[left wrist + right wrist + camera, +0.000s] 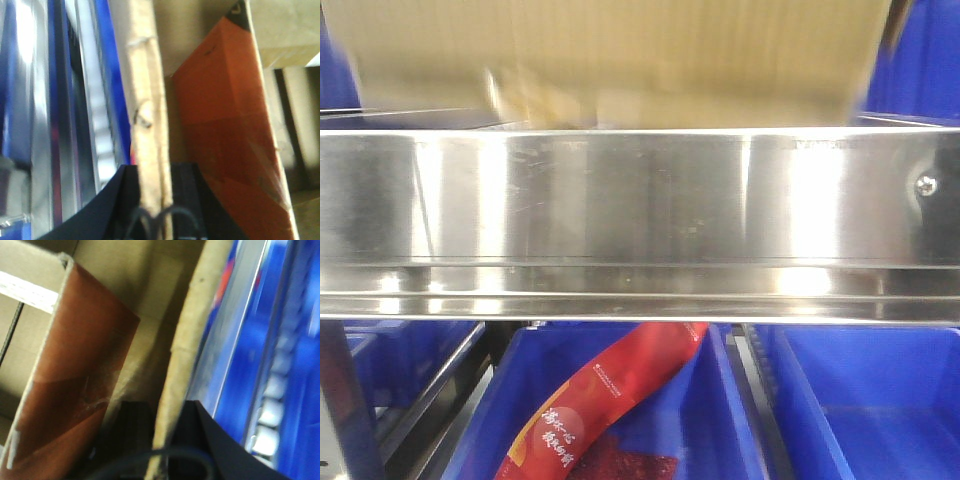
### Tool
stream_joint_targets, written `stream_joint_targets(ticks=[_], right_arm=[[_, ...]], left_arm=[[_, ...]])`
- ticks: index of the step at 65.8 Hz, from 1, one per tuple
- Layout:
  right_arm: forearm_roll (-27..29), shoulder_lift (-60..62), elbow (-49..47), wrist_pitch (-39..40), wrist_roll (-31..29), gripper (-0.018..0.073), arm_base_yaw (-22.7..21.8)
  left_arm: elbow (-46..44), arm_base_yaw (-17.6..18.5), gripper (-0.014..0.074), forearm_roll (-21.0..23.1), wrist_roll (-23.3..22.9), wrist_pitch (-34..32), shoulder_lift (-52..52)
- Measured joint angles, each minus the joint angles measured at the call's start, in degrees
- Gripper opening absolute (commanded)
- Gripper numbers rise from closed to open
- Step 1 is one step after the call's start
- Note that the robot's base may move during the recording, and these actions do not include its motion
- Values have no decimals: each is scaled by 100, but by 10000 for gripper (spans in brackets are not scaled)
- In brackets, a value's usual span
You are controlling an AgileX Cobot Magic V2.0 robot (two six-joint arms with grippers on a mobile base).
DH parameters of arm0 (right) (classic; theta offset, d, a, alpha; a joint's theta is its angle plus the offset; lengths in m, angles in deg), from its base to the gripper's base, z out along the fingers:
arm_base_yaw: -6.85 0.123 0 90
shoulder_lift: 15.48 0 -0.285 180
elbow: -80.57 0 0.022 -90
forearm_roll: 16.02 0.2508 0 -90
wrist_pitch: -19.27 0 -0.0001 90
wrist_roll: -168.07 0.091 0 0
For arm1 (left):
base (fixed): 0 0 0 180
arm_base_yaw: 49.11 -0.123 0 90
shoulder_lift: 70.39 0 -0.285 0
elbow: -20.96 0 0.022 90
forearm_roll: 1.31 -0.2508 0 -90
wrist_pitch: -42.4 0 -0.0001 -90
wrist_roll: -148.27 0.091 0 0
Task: Stack two boxes on right shelf middle
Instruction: 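Push the box stack onto the middle shelf with both grippers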
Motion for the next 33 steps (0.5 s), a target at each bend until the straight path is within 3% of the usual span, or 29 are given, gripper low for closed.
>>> stream_joint_targets(ticks=[6, 12, 20, 23, 30, 33], right_arm=[[40, -83, 0, 63, 11, -141, 0], [40, -83, -12, 63, 25, -59, 0], [64, -94, -12, 123, 36, 175, 0], [63, -106, -12, 190, -5, 304, 0], [63, -154, -12, 248, -44, 510, 0], [63, -159, -12, 276, -44, 538, 0]], left_arm=[[70, 0, -103, -60, 0, -34, 105], [70, 0, -22, -60, 0, -78, 147], [70, 0, 209, -168, 0, -142, 174], [70, 0, 340, -191, 0, -168, 187], [70, 0, 623, -256, 12, -168, 234], [70, 0, 603, -281, 2, -221, 234]])
